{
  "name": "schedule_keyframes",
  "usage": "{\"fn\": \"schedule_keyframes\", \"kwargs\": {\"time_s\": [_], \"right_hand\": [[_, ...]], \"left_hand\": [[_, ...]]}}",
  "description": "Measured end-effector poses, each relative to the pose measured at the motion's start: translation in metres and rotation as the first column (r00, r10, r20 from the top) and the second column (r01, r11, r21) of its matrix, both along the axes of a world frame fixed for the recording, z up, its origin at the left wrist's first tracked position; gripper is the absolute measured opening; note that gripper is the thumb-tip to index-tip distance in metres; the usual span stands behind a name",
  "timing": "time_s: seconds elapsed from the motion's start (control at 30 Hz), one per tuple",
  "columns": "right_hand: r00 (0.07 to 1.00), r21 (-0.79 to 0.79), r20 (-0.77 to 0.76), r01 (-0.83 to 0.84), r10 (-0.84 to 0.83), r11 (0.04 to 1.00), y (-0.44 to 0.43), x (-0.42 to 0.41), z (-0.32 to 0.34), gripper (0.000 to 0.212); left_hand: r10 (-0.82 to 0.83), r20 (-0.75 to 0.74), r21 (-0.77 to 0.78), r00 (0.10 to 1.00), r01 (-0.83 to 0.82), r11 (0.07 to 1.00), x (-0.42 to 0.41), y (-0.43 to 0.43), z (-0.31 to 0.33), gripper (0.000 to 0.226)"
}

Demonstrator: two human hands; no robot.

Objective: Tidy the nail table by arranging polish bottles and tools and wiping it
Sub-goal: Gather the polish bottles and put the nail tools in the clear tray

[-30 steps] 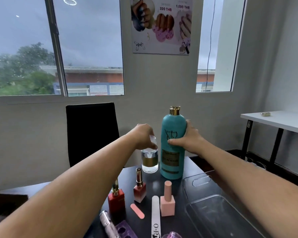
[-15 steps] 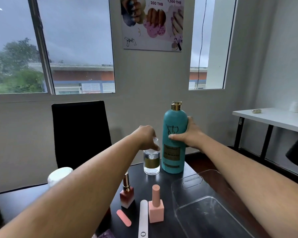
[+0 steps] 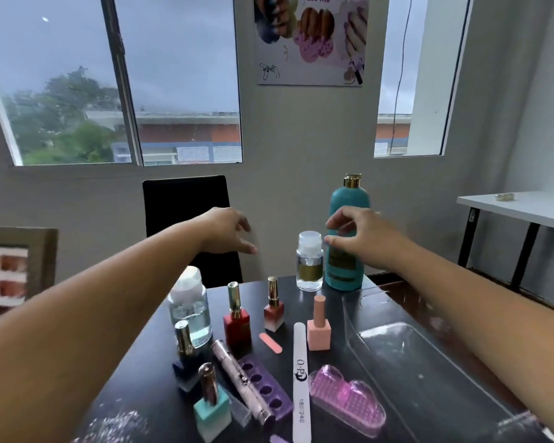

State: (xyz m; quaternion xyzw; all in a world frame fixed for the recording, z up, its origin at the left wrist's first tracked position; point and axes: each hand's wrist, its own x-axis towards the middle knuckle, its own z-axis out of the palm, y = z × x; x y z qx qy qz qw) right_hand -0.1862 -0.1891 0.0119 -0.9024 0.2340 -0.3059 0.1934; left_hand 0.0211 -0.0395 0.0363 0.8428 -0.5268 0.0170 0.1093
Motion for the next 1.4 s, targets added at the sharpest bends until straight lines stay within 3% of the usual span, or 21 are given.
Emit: {"fn": "schedule_keyframes", "kwargs": {"time_s": [0.13, 0.27, 0.37, 0.47, 0.6, 0.73, 0.9, 1.2, 1.4], "right_hand": [[0.935, 0.058, -0.298, -0.183, 0.192, 0.981, 0.037, 0.010, -0.003, 0.024], [0.833, 0.007, -0.534, -0.170, 0.147, 0.985, 0.053, 0.013, -0.007, 0.026], [0.778, -0.026, -0.621, -0.143, 0.097, 0.989, 0.059, 0.010, -0.011, 0.029], [0.794, -0.022, -0.602, -0.123, 0.085, 0.992, 0.062, 0.007, -0.014, 0.026], [0.832, -0.026, -0.549, -0.116, 0.083, 0.993, 0.058, 0.007, -0.017, 0.021], [0.870, -0.017, -0.489, -0.075, 0.057, 0.997, 0.039, 0.005, -0.007, 0.019], [0.893, -0.022, -0.451, -0.015, 0.003, 1.000, 0.003, -0.006, 0.001, 0.015], [0.867, -0.029, -0.488, 0.099, -0.101, 0.995, -0.043, -0.024, -0.011, 0.016], [0.858, -0.034, -0.498, 0.122, -0.122, 0.992, -0.057, -0.023, -0.025, 0.015]], "left_hand": [[0.074, -0.028, 0.089, 0.997, -0.071, 0.993, 0.011, 0.047, -0.005, 0.058], [0.110, -0.016, 0.200, 0.994, -0.104, 0.974, 0.019, 0.075, -0.011, 0.059], [0.112, 0.011, 0.208, 0.994, -0.112, 0.972, 0.021, 0.084, -0.020, 0.059], [0.119, -0.043, 0.140, 0.992, -0.112, 0.984, 0.022, 0.088, -0.030, 0.058], [0.119, 0.033, 0.070, 0.992, -0.121, 0.990, 0.024, 0.081, -0.039, 0.057], [0.113, 0.017, -0.054, 0.993, -0.112, 0.992, 0.019, 0.062, -0.029, 0.059], [0.032, 0.049, -0.156, 0.998, -0.024, 0.987, 0.002, 0.014, -0.013, 0.057], [-0.172, 0.061, -0.075, 0.983, 0.176, 0.981, -0.044, -0.069, -0.028, 0.059], [-0.211, 0.038, -0.057, 0.977, 0.213, 0.975, -0.055, -0.092, -0.046, 0.059]]}}
